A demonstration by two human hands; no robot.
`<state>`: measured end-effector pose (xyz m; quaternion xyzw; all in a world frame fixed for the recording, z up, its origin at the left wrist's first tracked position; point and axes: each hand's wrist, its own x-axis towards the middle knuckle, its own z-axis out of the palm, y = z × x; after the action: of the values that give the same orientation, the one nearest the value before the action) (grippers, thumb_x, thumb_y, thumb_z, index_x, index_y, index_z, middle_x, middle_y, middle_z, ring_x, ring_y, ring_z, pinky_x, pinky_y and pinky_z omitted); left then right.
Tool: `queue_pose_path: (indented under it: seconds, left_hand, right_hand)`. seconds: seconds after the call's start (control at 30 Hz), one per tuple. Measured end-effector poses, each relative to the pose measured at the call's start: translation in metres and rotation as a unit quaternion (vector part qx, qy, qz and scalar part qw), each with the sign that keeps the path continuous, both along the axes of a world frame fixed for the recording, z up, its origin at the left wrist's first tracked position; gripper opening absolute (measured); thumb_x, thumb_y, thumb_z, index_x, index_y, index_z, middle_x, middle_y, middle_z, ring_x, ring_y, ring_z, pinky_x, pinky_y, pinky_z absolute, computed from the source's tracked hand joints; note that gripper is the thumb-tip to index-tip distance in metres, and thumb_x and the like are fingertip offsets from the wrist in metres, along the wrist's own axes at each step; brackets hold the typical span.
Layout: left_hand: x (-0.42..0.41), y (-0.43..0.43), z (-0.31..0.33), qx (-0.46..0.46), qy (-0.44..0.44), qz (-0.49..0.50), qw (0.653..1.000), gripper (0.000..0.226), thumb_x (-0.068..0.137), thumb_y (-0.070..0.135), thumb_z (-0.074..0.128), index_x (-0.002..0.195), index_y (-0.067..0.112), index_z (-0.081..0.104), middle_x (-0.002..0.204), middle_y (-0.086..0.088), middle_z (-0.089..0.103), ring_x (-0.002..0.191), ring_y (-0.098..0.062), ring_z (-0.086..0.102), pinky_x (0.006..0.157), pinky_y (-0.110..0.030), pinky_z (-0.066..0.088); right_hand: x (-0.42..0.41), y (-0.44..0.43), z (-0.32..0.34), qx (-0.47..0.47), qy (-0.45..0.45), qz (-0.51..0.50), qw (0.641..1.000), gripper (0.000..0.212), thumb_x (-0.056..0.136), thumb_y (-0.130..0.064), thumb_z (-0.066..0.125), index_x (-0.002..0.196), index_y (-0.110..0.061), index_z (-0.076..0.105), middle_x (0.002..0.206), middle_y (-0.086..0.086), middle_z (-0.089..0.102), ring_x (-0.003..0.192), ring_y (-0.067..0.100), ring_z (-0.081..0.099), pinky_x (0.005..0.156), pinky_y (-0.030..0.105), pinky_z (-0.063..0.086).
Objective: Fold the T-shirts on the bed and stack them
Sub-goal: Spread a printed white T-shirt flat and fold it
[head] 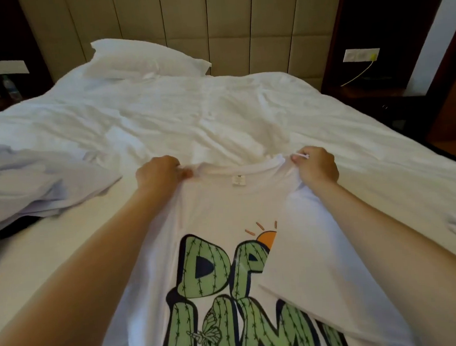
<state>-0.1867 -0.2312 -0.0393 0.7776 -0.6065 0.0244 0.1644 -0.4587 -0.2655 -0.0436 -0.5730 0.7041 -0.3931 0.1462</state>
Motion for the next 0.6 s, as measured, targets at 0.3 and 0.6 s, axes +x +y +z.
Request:
queue_pose_path:
  seconds: [0.3,0.6]
  left_hand:
    - [-0.018,0.003,-0.027,-0.038,-0.179,0.021,0.983,0.035,0.099,0.025,0.039,0.127,0.005,0.038,0.123,-0.016,0.046,0.111,-0.034,0.047,0.091,-0.04,0.036]
    - [-0.09,0.053,0.001,0.099,-0.054,-0.139,0.984,0.027,0.094,0.022,0.047,0.117,0.009,0.055,0.117,-0.009,0.057,0.105,-0.025,0.056,0.09,-0.035,0.048]
  right_hand:
    - [0.001,0.015,-0.011,0.063,0.175,0.117,0.975,0.038,0.092,-0.027,0.052,0.128,-0.016,0.044,0.128,0.01,0.04,0.116,0.029,0.045,0.091,0.036,0.039]
    - [0.0,0.113,0.004,0.25,0.131,0.366,0.886,0.022,0.08,-0.03,0.07,0.095,-0.024,0.055,0.091,-0.006,0.054,0.086,0.014,0.054,0.078,0.026,0.046]
